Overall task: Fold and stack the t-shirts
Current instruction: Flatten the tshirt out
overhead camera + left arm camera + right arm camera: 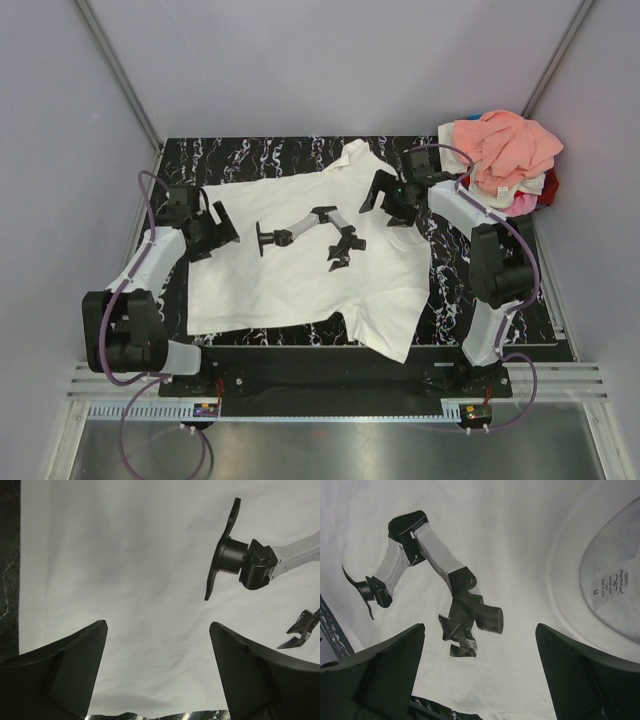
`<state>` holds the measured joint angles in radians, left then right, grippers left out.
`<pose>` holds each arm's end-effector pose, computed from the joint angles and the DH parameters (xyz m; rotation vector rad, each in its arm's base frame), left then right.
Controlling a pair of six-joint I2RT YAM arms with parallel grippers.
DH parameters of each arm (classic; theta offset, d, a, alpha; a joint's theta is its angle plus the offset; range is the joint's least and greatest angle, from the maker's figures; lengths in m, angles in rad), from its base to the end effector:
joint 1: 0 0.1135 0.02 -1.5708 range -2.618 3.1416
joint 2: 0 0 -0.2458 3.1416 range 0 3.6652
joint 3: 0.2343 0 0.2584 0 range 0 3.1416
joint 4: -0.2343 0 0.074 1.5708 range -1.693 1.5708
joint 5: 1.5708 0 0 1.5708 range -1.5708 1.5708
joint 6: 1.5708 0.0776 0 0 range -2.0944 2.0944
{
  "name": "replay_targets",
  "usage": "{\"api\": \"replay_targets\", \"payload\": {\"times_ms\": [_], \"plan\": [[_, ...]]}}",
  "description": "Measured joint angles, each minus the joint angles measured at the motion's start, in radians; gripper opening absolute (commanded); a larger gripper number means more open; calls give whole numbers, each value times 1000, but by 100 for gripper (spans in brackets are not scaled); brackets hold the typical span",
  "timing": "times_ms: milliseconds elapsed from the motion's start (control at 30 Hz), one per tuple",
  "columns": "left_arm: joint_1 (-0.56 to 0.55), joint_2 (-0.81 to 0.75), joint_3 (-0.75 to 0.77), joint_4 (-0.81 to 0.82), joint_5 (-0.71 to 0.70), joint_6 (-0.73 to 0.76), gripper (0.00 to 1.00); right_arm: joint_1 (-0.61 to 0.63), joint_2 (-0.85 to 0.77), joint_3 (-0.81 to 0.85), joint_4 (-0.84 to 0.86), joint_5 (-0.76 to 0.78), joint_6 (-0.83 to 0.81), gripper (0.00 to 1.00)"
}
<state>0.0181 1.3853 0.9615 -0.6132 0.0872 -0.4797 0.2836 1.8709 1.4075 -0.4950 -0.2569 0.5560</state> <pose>0.3055 -0.0012 0.1762 -0.6170 2.5548 -0.2760 0.4073 0.1392 0.1677 0.2489 2.6012 0.6444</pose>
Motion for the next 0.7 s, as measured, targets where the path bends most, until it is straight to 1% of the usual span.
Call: {"api": "replay_targets", "payload": {"times_ms": [233,367,400,467,533,567,633,700], "plan": [[-15,21,-56,93,11,-32,87,-35,71,-11,7,-42,5,98],[-30,32,-87,100,11,-43,87,-75,78,-113,35,-72,27,97],[-33,32,-89,99,11,-44,87,-90,70,-136,54,-105,41,97],[-39,31,-89,105,11,-46,87,-116,40,-185,88,-118,52,97],[-42,27,-89,111,11,-49,87,-144,-3,-261,135,-146,73,91],[-43,23,-93,117,11,-51,87,-156,-23,-293,147,-156,79,91],[-44,6,-106,119,11,-53,86,-198,-79,-380,177,-188,101,91],[-45,-18,-121,118,11,-56,86,-242,-128,-445,183,-201,118,95]]}}
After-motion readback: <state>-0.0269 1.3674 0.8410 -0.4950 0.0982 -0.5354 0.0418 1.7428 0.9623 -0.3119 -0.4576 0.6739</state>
